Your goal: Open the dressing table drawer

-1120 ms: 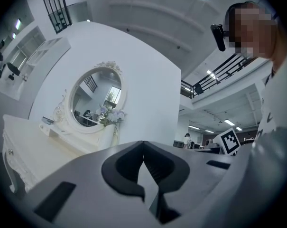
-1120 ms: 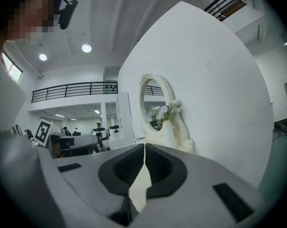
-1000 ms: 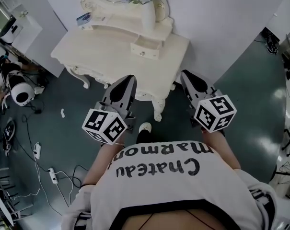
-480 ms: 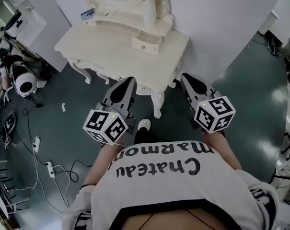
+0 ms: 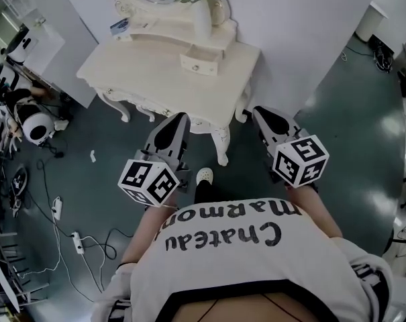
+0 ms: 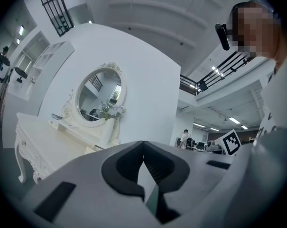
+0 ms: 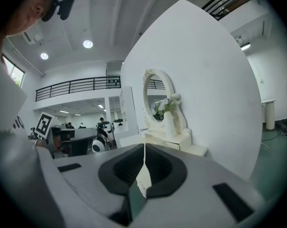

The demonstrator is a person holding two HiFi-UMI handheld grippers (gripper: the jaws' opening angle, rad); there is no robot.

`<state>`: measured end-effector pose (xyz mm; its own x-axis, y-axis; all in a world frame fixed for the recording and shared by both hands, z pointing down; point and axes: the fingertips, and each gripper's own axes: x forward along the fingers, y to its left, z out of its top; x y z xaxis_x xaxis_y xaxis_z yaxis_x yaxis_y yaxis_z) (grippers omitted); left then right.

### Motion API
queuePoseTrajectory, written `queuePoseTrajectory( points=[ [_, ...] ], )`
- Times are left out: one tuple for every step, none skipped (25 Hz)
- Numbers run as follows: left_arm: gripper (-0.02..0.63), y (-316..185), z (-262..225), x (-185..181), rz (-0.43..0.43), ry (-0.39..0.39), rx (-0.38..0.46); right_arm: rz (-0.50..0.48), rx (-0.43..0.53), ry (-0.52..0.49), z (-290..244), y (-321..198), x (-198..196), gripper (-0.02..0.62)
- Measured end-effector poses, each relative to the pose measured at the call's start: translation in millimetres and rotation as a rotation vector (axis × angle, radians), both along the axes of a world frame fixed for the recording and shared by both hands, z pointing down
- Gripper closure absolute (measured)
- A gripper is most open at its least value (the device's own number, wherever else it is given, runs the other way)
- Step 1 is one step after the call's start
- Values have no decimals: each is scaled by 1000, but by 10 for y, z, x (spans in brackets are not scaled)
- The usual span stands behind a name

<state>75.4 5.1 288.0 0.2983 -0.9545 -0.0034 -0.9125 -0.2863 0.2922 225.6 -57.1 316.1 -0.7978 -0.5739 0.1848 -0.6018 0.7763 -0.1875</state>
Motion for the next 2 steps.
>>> queuePoseTrajectory(
  points=[
    [583, 19, 6, 12, 0, 2, -2, 1, -4, 2, 12, 17, 18, 568],
    [583, 37, 13, 25, -1, 3, -5, 2, -7, 4, 25, 35, 37, 568]
  ],
)
